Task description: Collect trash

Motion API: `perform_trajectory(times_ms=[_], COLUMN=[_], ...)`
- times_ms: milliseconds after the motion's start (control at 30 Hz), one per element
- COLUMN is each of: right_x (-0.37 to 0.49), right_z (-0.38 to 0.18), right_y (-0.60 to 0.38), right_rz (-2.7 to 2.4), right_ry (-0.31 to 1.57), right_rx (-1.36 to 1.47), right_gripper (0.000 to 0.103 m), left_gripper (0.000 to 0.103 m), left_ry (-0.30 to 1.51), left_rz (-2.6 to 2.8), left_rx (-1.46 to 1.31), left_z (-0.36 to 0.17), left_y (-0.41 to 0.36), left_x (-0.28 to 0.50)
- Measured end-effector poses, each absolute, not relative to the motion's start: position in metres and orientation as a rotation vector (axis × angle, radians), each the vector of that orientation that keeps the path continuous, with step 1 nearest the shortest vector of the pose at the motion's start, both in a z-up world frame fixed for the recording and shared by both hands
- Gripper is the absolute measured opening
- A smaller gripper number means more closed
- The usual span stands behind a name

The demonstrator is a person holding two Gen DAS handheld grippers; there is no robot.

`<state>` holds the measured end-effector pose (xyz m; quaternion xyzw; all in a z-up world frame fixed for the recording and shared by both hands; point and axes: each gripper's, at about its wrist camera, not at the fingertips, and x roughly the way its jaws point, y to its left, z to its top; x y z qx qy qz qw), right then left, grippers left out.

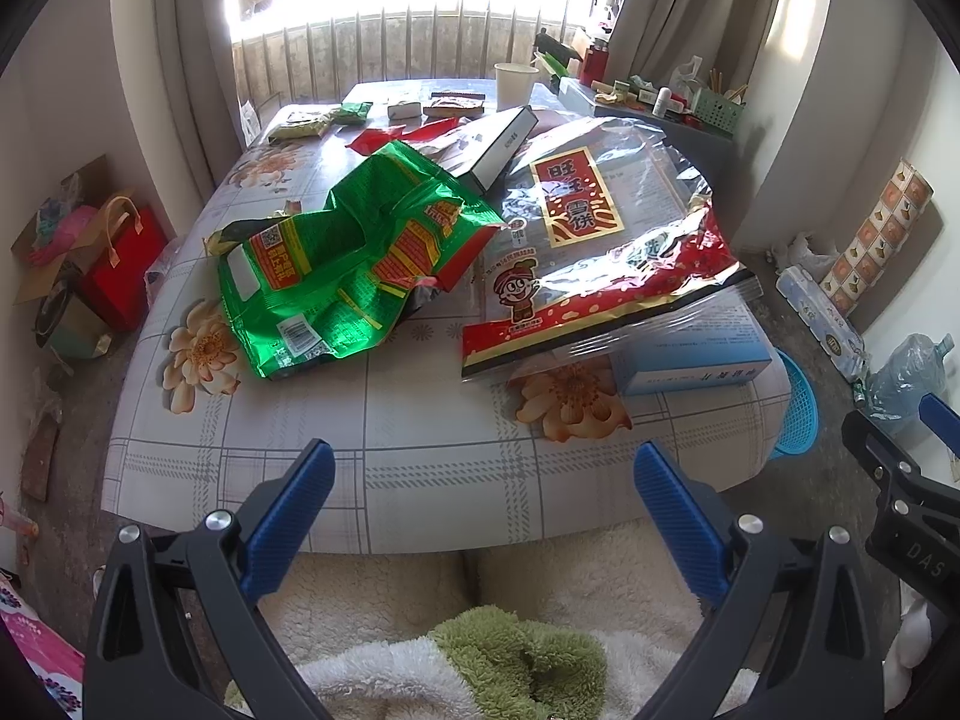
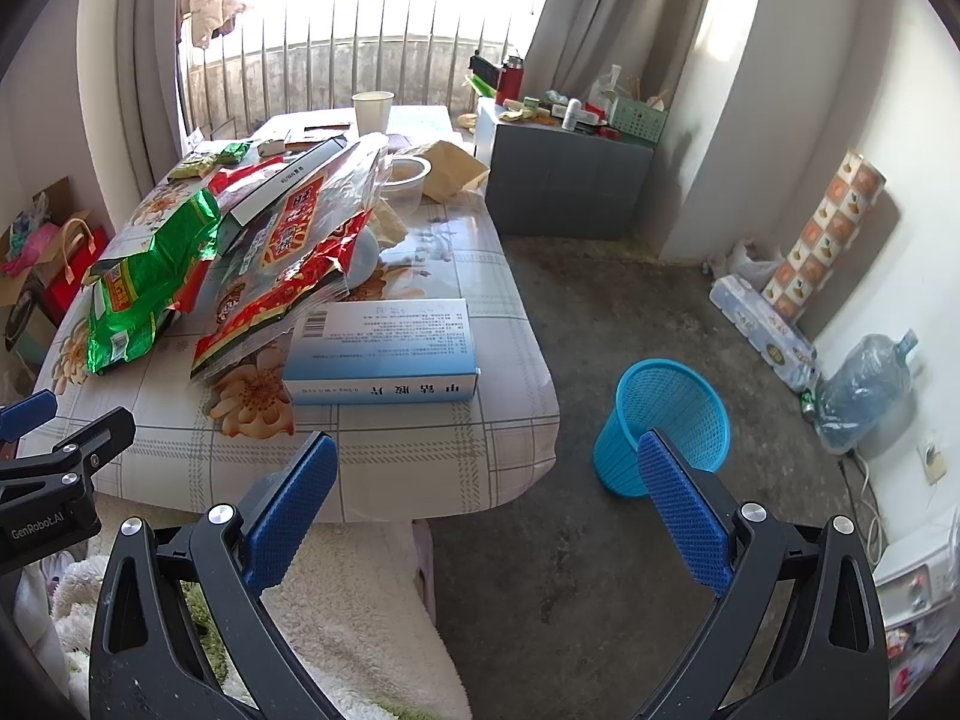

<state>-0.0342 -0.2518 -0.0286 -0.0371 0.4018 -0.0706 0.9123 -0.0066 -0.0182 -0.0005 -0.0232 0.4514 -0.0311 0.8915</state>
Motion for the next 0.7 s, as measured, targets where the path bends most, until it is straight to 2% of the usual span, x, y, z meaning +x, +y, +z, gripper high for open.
perform_trajectory(times_ms=[700], right_x=[-0.0394], right_z=[-0.0309], right_y=[-0.2588], right_rz=[-0.194], right_ry=[0.839], right_rx=[-0.100], right_gripper=[0.096], left_gripper=[0.098], left_ry=[0.930], left_rz=[-0.049], left_rx=[-0.054], left_z=[0.0023], left_y=[-0.0137], left_x=[-0.0058])
